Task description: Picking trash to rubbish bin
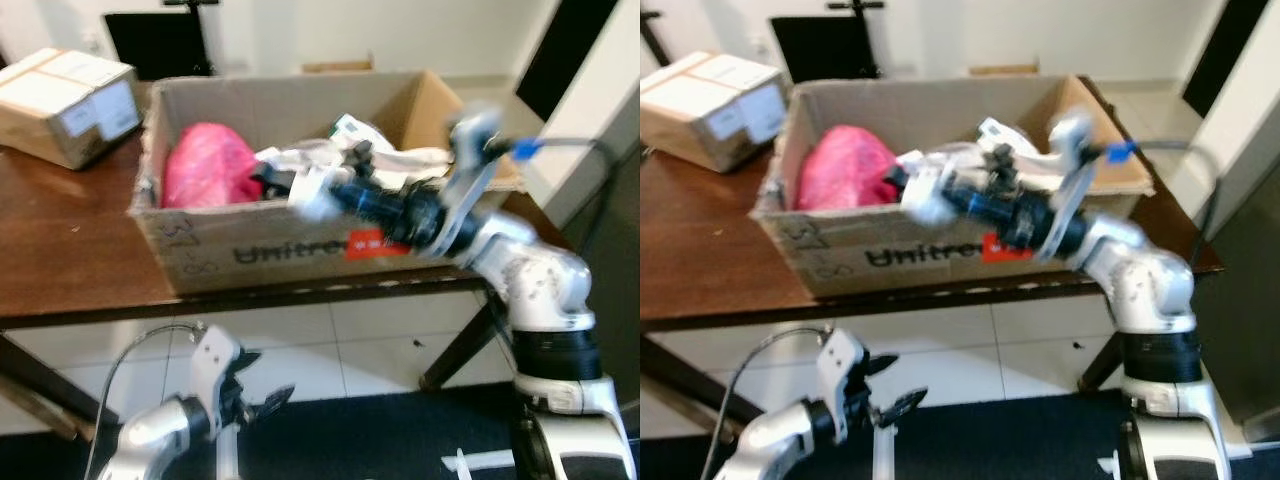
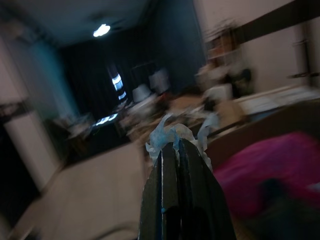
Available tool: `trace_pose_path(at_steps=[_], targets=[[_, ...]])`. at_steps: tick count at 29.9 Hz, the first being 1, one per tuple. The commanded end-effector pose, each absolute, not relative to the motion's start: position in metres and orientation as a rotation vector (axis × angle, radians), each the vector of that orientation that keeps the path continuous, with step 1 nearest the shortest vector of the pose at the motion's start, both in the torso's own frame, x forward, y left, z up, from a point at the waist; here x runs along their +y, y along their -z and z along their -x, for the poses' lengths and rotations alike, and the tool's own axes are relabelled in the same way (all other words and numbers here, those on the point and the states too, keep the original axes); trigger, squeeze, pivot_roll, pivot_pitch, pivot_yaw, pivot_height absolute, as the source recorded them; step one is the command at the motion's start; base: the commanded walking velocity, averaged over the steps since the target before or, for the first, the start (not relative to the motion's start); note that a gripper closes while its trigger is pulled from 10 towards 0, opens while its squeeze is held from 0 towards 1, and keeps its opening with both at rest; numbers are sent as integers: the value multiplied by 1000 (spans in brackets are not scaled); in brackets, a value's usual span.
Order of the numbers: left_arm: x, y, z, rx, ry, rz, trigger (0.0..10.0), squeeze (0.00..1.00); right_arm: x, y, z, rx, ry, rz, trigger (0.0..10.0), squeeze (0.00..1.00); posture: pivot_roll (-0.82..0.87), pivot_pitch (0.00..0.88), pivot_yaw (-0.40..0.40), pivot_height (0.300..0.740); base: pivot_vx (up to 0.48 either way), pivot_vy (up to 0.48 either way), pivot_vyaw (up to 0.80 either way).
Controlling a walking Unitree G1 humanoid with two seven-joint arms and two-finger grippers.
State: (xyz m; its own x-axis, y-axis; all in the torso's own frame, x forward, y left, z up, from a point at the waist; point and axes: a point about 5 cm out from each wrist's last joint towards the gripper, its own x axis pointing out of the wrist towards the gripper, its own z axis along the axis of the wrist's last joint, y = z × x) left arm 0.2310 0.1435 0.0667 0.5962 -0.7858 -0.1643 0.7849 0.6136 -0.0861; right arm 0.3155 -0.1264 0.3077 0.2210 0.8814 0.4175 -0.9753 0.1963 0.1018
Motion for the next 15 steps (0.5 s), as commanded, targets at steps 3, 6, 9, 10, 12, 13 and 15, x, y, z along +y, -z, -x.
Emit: trace_pose_path(at_steps=[3, 6, 9, 10, 12, 13, 15], targets=[[126, -100, -230, 135, 1040, 25, 10000, 0, -139, -321, -329, -321, -1207, -410, 10000, 0, -20, 146, -4, 740, 0, 0, 0], [115, -137, -240, 34, 1079, 34, 10000, 0, -144, -321, -353, -280, -1011, -326, 10000, 0, -18, 147, -5, 740, 0, 0, 0], [110, -160, -250, -47, 1070, 50, 10000, 0, -148, -311, -370, -213, -846, -196, 10000, 0, -18, 148, -2, 740, 0, 0, 0], [110, -165, -251, -57, 1065, 52, 10000, 0, -149, -309, -374, -198, -808, -157, 10000, 0, -18, 148, -2, 740, 0, 0, 0], [107, -181, -254, -91, 1070, 62, 10000, 0, -151, -298, -383, -145, -704, 40, 10000, 0, -22, 149, 2, 740, 0, 0, 0], [104, -190, -253, -118, 1094, 57, 10000, 0, -154, -292, -388, -113, -638, 125, 10000, 0, -21, 148, 3, 740, 0, 0, 0], [101, -197, -252, -136, 1111, 53, 10000, 0, -156, -288, -391, -94, -596, 179, 10000, 0, -21, 148, 3, 740, 0, 0, 0]])
